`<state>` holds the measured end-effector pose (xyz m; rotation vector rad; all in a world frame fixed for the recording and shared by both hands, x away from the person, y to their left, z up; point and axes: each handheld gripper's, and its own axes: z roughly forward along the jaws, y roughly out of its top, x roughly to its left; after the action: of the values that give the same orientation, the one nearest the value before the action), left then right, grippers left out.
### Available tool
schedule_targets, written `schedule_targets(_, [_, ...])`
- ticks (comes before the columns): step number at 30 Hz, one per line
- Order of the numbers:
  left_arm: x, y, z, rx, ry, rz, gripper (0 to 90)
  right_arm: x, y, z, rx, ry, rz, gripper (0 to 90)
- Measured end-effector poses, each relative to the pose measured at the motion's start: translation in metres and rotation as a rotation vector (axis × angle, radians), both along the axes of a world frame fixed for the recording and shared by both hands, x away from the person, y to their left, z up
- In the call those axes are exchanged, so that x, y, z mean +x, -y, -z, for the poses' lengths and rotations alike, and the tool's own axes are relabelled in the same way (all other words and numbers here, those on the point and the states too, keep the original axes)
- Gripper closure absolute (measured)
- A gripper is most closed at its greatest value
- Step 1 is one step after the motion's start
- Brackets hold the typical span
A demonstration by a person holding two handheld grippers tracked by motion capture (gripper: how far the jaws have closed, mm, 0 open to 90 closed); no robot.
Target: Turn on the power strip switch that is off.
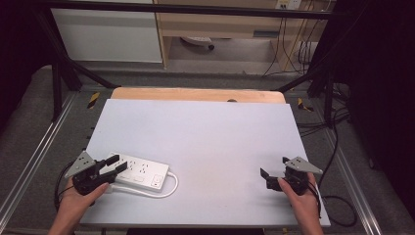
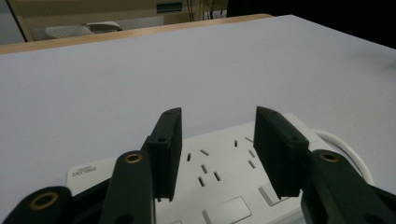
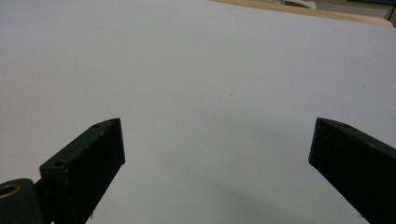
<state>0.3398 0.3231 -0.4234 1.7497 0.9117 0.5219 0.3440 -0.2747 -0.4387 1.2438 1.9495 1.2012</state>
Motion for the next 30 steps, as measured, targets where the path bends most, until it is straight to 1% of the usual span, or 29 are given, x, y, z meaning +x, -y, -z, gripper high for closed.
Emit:
schedule_targets(5, [0.0,0.001,-0.001,-0.006,0.012,0.002,47.2,0.0,0.0,0.0,0.001,0.0,0.0,4.0])
schedule_targets(9, [-0.001,0.001,-0.002,-0.028,0.025,0.003,42.2,0.0,0.0,0.0,0.0,0.0,-0.001,3.9])
schedule_targets(10, [-0.001,0.001,-0.003,-0.031,0.033,-0.001,39.2,0.0,0.0,0.0,0.001,-0.001,-0.001,3.9])
schedule_targets(12, [-0.002,0.003,-0.004,-0.044,0.053,-0.002,28.9,0.0,0.0,0.0,0.002,-0.001,-0.001,3.9])
schedule_targets(14, [-0.002,0.003,-0.005,-0.051,0.058,-0.007,18.4,0.0,0.0,0.0,0.0,-0.001,-0.001,3.9])
schedule_targets(15, [-0.003,0.004,-0.006,-0.058,0.061,-0.008,14.8,0.0,0.0,0.0,0.001,-0.001,0.0,3.9])
schedule_targets(17, [-0.003,0.003,-0.006,-0.059,0.073,-0.006,10.4,0.0,0.0,0.0,0.001,-0.001,0.0,3.9])
schedule_targets(22, [-0.004,0.001,-0.007,-0.062,0.086,-0.016,5.7,0.0,-0.001,0.0,0.0,-0.002,-0.001,3.9])
schedule_targets(27, [-0.006,0.0,-0.009,-0.063,0.113,-0.019,5.5,0.0,0.0,0.0,0.001,-0.001,0.001,3.8])
schedule_targets(30, [-0.008,-0.001,-0.01,-0.07,0.122,-0.018,5.4,0.0,0.0,0.0,0.002,-0.001,0.0,3.8])
